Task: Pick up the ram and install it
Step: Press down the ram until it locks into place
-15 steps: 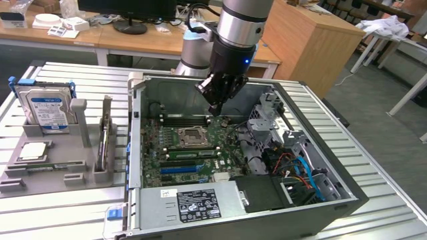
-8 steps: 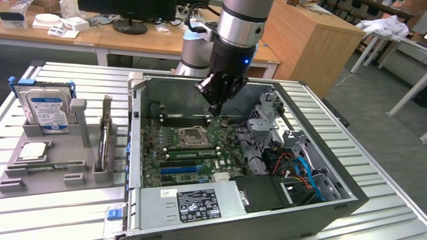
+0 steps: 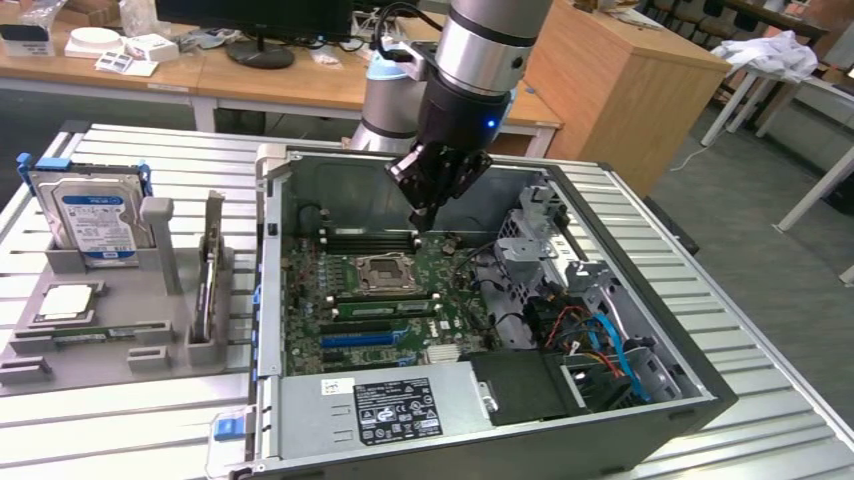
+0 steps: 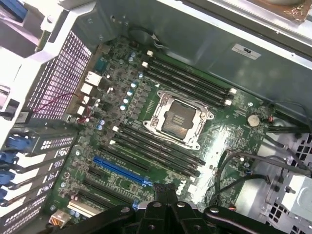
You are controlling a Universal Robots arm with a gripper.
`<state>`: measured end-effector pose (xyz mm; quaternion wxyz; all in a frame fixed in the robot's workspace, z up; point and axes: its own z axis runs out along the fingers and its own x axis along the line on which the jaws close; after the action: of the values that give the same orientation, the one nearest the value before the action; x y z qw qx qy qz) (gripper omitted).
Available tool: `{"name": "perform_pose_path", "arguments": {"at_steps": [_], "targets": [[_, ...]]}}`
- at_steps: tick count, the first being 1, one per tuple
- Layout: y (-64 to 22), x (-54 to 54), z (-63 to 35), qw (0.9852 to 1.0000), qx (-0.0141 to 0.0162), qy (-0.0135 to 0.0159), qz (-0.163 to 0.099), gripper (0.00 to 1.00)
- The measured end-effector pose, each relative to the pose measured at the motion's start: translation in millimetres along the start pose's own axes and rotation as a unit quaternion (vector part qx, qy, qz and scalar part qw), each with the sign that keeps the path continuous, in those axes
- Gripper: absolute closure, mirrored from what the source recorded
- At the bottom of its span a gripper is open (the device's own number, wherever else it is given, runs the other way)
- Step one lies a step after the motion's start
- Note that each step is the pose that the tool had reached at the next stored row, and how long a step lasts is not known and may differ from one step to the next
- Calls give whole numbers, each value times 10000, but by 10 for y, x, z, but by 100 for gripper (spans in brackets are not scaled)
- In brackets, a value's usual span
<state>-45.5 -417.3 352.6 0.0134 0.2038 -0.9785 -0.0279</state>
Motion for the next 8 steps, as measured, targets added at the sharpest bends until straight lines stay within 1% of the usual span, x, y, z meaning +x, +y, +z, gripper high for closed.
{"name": "perform_pose_path", "arguments": {"at_steps": [4,8], "targets": [[0,-1,1,9996,-5,-17,271,89],[0,-1,1,9983,-10,-36,582,89]]}}
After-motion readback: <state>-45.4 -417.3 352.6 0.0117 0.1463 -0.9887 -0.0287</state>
